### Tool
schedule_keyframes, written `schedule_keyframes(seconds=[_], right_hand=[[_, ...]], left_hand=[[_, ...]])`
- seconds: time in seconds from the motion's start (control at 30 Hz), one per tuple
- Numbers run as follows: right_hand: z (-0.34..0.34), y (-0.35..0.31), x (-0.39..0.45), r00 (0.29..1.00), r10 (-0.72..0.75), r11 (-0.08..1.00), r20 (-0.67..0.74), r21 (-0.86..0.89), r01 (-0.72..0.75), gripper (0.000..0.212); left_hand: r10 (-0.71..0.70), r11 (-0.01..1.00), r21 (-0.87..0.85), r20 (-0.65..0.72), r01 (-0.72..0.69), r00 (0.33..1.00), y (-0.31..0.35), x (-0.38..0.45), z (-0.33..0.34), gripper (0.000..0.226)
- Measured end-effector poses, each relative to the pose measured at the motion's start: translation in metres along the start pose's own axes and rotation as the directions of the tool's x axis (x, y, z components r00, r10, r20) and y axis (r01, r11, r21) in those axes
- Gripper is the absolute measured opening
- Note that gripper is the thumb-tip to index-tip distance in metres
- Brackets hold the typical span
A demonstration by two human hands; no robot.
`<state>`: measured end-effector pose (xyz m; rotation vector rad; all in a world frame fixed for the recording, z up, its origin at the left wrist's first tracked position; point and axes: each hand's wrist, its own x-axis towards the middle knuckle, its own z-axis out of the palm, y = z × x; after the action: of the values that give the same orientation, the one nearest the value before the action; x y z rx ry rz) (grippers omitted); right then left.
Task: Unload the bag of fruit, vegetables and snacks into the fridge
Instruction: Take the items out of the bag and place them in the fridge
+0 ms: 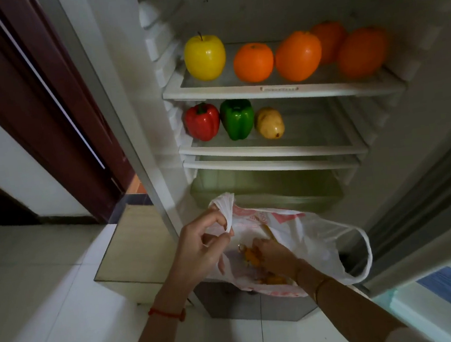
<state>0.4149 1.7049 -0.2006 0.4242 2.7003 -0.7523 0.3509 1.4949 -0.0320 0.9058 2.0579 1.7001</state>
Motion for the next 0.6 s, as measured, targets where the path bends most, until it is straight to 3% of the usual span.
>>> schedule_keyframes(seconds=[0.2,0.43,0.6], right_hand=[[0.008,0.005,0.001,0.994,0.072,0.993,-0.081,-0.083,-0.078,0.019],[0.02,-0.008,0.002,0.99,0.121,0.968,-0.072,-0.214,-0.134,0.036],[0.028,-0.006,0.004,0.987,0.138,0.981,-0.079,-0.13,-0.147,0.014]], left_hand=[[-0.021,0.999,0.029,0.004,0.02,1.0,-0.002,0.004,0.002,0.016],[0.012,1.0,0.014,0.006,-0.012,1.0,0.0,0.005,0.0,0.01],[0.015,0.999,0.05,0.004,-0.015,1.0,-0.001,0.004,-0.003,0.009]])
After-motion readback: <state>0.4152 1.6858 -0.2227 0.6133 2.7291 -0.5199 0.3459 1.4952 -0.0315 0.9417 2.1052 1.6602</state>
